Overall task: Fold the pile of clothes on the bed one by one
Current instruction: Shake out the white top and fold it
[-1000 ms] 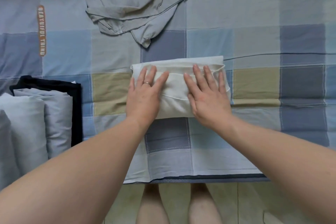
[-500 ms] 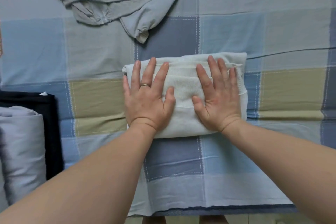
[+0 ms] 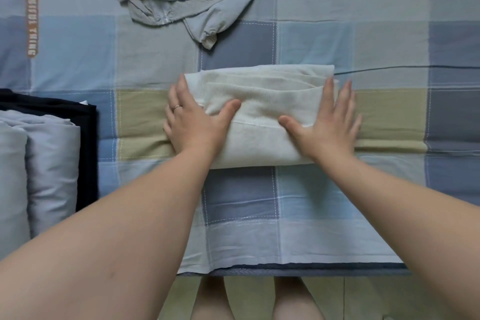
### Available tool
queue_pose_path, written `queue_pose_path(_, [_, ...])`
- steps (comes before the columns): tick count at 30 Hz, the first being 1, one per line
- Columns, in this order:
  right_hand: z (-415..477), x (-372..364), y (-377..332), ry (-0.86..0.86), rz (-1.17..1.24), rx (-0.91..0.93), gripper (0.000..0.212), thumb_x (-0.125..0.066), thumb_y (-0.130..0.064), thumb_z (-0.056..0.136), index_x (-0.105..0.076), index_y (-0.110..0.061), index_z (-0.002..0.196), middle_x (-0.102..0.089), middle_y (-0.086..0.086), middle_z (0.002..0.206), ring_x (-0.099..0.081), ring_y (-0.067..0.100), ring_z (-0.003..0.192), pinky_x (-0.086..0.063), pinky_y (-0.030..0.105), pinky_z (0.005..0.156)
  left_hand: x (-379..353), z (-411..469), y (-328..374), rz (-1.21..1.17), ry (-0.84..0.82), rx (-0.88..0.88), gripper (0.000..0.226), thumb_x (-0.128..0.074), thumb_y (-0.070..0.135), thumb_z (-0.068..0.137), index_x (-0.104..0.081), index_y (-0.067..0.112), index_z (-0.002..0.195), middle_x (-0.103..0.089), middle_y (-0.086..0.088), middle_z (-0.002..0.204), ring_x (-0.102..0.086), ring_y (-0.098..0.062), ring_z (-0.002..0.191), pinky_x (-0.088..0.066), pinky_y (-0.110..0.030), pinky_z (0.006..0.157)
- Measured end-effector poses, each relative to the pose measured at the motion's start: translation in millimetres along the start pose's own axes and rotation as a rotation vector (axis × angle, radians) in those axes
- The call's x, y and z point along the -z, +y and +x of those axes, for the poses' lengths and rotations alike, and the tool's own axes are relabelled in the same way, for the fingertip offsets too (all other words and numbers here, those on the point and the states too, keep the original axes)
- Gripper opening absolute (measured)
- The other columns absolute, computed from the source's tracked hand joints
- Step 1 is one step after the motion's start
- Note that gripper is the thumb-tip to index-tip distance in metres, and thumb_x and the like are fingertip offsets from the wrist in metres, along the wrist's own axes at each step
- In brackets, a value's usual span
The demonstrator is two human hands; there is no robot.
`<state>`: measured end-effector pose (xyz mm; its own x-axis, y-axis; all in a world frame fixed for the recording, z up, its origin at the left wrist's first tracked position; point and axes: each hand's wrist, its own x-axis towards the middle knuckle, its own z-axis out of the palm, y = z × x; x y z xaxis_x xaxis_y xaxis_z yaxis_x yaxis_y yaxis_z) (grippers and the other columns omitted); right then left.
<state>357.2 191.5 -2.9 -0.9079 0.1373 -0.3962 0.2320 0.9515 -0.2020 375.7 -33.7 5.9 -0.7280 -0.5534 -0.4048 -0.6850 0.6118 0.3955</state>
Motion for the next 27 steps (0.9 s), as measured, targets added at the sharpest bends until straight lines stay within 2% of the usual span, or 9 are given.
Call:
queue_pose_path(3, [-5,6,11,-0.052,0.392,-0.145,0.134,-0.080,-0.070,0.060,-0.005,-0.020,0.159,-0.020,0.009,0.164,-0.025,0.027,0.149,-0.021,0.046,0.123,9,-5,-7,-0.177,-0.079,0.167,0.114,-0.076,0.077,0.062,-0.030,0.022,0.150,-0.043,-0.002,0.150,-0.044,-0.027,0.135,-0.036,-0.041,0.109])
queue_pose_path(6, [1,14,21,-0.209,0.752,-0.263,0.123,-0.091,-0.059,0.040,-0.040,-0.012,0.142,-0.060,0.004,0.134,-0.061,0.021,0.119,-0.047,0.044,0.108,26,-3,-13,-0.294,-0.203,0.285,0.102,-0.081,0.070,0.063,-0.040,0.019,0.140,-0.056,-0.001,0.136,-0.057,-0.025,0.119,-0.045,-0.037,0.099])
queue_pose_path(9, [6,33,23,-0.413,1.002,-0.321,0.110,-0.100,-0.053,0.027,-0.066,-0.010,0.122,-0.075,0.007,0.113,-0.073,0.026,0.102,-0.057,0.043,0.092,46,-5,-14,-0.456,-0.366,0.392,0.094,-0.084,0.063,0.066,-0.050,0.012,0.138,-0.062,-0.002,0.124,-0.060,-0.023,0.103,-0.048,-0.032,0.089])
queue_pose_path(12, [4,62,15,-0.475,0.997,-0.322,0.070,-0.091,-0.034,0.050,-0.072,-0.010,0.113,-0.076,0.008,0.109,-0.073,0.027,0.100,-0.057,0.042,0.090,59,-22,-15,-0.542,-0.430,0.456,0.097,-0.085,0.068,0.058,-0.055,0.010,0.131,-0.066,-0.005,0.120,-0.066,-0.028,0.102,-0.053,-0.036,0.092])
queue_pose_path(14, [-4,86,0,-0.482,0.957,-0.287,0.058,-0.087,-0.030,0.056,-0.073,-0.012,0.109,-0.078,0.004,0.104,-0.075,0.024,0.094,-0.059,0.040,0.084,81,-39,-18,-0.578,-0.417,0.486,0.101,-0.084,0.071,0.053,-0.057,0.009,0.128,-0.067,-0.007,0.120,-0.067,-0.030,0.102,-0.054,-0.039,0.094])
queue_pose_path(18, [-27,146,-56,-0.482,0.874,-0.168,0.052,-0.086,-0.028,0.065,-0.072,-0.010,0.112,-0.078,0.003,0.096,-0.075,0.014,0.077,-0.062,0.027,0.065,150,-73,-21,-0.660,-0.316,0.523,0.079,-0.081,0.064,0.069,-0.063,0.009,0.122,-0.067,-0.004,0.121,-0.065,-0.027,0.106,-0.050,-0.032,0.090])
queue_pose_path(22, [-65,212,-131,-0.484,0.757,-0.035,0.065,-0.094,-0.049,0.048,-0.071,-0.016,0.099,-0.077,-0.001,0.090,-0.072,0.007,0.066,-0.061,0.025,0.063,234,-109,-25,-0.735,-0.178,0.506,0.081,-0.077,0.069,0.070,-0.064,0.010,0.123,-0.067,0.001,0.120,-0.063,-0.024,0.111,-0.050,-0.032,0.096])
queue_pose_path(24, [-89,243,-175,-0.503,0.738,0.041,0.041,-0.087,-0.031,0.070,-0.069,-0.016,0.104,-0.074,0.003,0.096,-0.072,0.010,0.067,-0.061,0.029,0.060,283,-131,-35,-0.817,-0.082,0.504,0.075,-0.078,0.068,0.068,-0.066,0.016,0.121,-0.069,0.001,0.114,-0.064,-0.023,0.108,-0.051,-0.035,0.099])
queue_pose_path(27, [-127,270,-248,-0.520,0.652,0.197,0.035,-0.084,-0.022,0.078,-0.069,-0.015,0.109,-0.073,0.002,0.096,-0.069,0.017,0.076,-0.057,0.032,0.066,348,-165,-65,-0.901,0.091,0.548,0.062,-0.078,0.065,0.072,-0.069,0.016,0.108,-0.070,0.003,0.100,-0.065,-0.021,0.097,-0.048,-0.029,0.083])
